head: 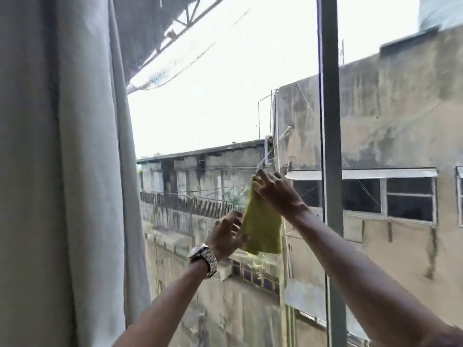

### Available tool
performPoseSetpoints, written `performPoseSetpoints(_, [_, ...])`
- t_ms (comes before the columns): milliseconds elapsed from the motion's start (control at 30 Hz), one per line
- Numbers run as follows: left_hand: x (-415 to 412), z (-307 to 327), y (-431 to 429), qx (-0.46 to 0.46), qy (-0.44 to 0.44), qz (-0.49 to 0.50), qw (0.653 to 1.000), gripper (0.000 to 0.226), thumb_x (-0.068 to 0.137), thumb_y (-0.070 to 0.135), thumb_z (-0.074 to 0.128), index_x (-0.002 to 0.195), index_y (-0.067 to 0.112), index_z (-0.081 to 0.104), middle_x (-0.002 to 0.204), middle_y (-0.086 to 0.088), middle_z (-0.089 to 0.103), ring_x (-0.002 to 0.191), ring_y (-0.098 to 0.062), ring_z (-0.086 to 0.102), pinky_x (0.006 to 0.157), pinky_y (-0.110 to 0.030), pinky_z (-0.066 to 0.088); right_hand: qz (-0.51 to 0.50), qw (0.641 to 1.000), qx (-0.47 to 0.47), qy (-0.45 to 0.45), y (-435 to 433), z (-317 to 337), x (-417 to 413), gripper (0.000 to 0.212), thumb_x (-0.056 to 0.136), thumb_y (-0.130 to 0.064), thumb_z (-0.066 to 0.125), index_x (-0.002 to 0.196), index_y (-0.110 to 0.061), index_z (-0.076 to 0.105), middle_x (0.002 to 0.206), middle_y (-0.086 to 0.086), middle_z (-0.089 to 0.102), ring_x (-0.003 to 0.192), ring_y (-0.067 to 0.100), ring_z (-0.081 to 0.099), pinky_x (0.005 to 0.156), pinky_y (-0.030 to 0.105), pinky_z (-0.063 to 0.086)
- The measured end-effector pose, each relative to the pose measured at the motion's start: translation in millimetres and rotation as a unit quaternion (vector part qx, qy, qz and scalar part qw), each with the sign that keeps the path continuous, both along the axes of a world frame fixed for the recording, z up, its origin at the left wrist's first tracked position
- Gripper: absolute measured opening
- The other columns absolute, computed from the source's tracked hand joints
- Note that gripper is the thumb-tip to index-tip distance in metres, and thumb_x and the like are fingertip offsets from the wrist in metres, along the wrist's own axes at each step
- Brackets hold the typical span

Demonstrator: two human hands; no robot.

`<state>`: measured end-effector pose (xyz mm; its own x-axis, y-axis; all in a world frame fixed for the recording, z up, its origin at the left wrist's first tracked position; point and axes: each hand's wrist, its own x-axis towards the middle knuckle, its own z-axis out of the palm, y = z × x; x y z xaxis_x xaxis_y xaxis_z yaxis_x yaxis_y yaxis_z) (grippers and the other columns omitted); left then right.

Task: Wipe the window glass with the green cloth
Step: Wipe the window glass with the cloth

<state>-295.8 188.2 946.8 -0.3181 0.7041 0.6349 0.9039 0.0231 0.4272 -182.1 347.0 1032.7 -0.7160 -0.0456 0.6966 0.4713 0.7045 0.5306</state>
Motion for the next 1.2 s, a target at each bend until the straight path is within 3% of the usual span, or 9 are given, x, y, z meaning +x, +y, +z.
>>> performPoseSetpoints(133, [-34.4,14.6,-14.0,-0.011,0.093,0.084,0.992,0.05,0.095,0.03,0.069,0.132,0.002,0.053,0.126,-0.016,0.066,0.112,-0.027,0.067,0.093,-0.031,0.058,-0.117,0.99,-0.021,0.08,14.4,-19.8,2.3,0.023,0.076,-0.021,0.087,0.097,-0.027,0.079,0.138,0.005,0.064,0.125,0.024,0.061,0.103,0.047,0.053])
performPoseSetpoints(267, [-74.8,33.6,-26.5,0.035,0.133,0.183,0.973,0.048,0.097,0.034,0.065,0.133,0.005,0.053,0.131,-0.015,0.061,0.116,-0.029,0.064,0.091,-0.036,0.058,-0.08,0.976,-0.083,0.184,19.9,-60.6,-12.5,0.036,0.063,-0.007,0.096,0.095,-0.005,0.08,0.104,0.014,0.077,0.09,0.027,0.075,0.072,0.039,0.066])
performPoseSetpoints(400, [-110.4,51.3,-27.8,0.018,0.174,0.262,0.949,0.057,0.096,0.033,0.064,0.14,0.003,0.045,0.14,-0.017,0.05,0.128,-0.033,0.053,0.097,-0.045,0.058,-0.039,0.942,-0.211,0.259,14.1,-88.9,-35.4,0.056,0.083,-0.001,0.081,0.135,0.004,0.061,0.129,0.027,0.065,0.114,0.041,0.066,0.095,0.052,0.06])
performPoseSetpoints(500, [-135.4,64.4,-21.6,0.022,0.223,0.292,0.93,0.067,0.097,0.036,0.061,0.148,0.0,0.039,0.152,-0.022,0.043,0.138,-0.04,0.046,0.108,-0.054,0.051,0.028,0.924,-0.228,0.306,20.2,-94.3,-47.2,0.053,0.1,-0.02,0.063,0.146,0.002,0.049,0.149,0.028,0.05,0.138,0.043,0.05,0.115,0.058,0.045])
performPoseSetpoints(567, [-153.3,69.2,-15.0,0.036,0.235,0.29,0.927,0.076,0.099,0.041,0.056,0.158,0.001,0.028,0.167,-0.021,0.027,0.154,-0.04,0.03,0.124,-0.058,0.032,0.056,0.92,-0.222,0.318,26.7,-93.7,-52.2,0.057,0.107,-0.034,0.041,0.151,0.002,0.041,0.157,0.026,0.04,0.148,0.04,0.038,0.123,0.056,0.034])
performPoseSetpoints(633, [-173.7,66.3,-5.8,0.034,0.245,0.285,0.926,0.081,0.101,0.056,0.029,0.164,0.01,0.005,0.174,-0.012,0.001,0.162,-0.032,0.005,0.131,-0.053,0.008,0.075,0.917,-0.229,0.319,34.7,-90.0,-59.2,0.068,0.105,-0.044,0.03,0.155,0.003,0.033,0.162,0.024,0.031,0.153,0.038,0.028,0.126,0.054,0.027])
performPoseSetpoints(700, [-193.3,57.3,5.0,0.048,0.263,0.282,0.921,0.083,0.098,0.064,0.005,0.164,0.014,-0.002,0.174,-0.009,-0.006,0.162,-0.027,-0.002,0.133,-0.053,0.002,0.087,0.915,-0.219,0.328,41.9,-82.8,-69.1,0.073,0.104,-0.048,0.03,0.157,0.002,0.028,0.165,0.022,0.025,0.156,0.036,0.02,0.128,0.054,0.022])
performPoseSetpoints(900, [-233.7,39.3,27.8,0.137,0.304,0.278,0.901,0.074,0.102,0.057,0.017,0.165,0.02,0.002,0.175,-0.008,0.002,0.163,-0.024,0.003,0.131,-0.057,0.009,0.095,0.911,-0.156,0.37,38.3,-52.3,-110.5,0.073,0.104,-0.048,0.041,0.157,0.001,0.029,0.166,0.021,0.025,0.157,0.035,0.019,0.131,0.051,0.013])
performPoseSetpoints(1200, [-247.0,33.2,31.1,0.21,0.331,0.253,0.884,0.065,0.105,0.045,0.021,0.164,0.019,0.012,0.174,-0.01,0.009,0.163,-0.025,0.006,0.129,-0.06,0.01,0.123,0.989,0.033,0.074,5.8,-172.7,-175.3,0.075,0.102,-0.052,0.045,0.158,-0.004,0.03,0.165,0.018,0.032,0.155,0.033,0.027,0.128,0.048,0.023])
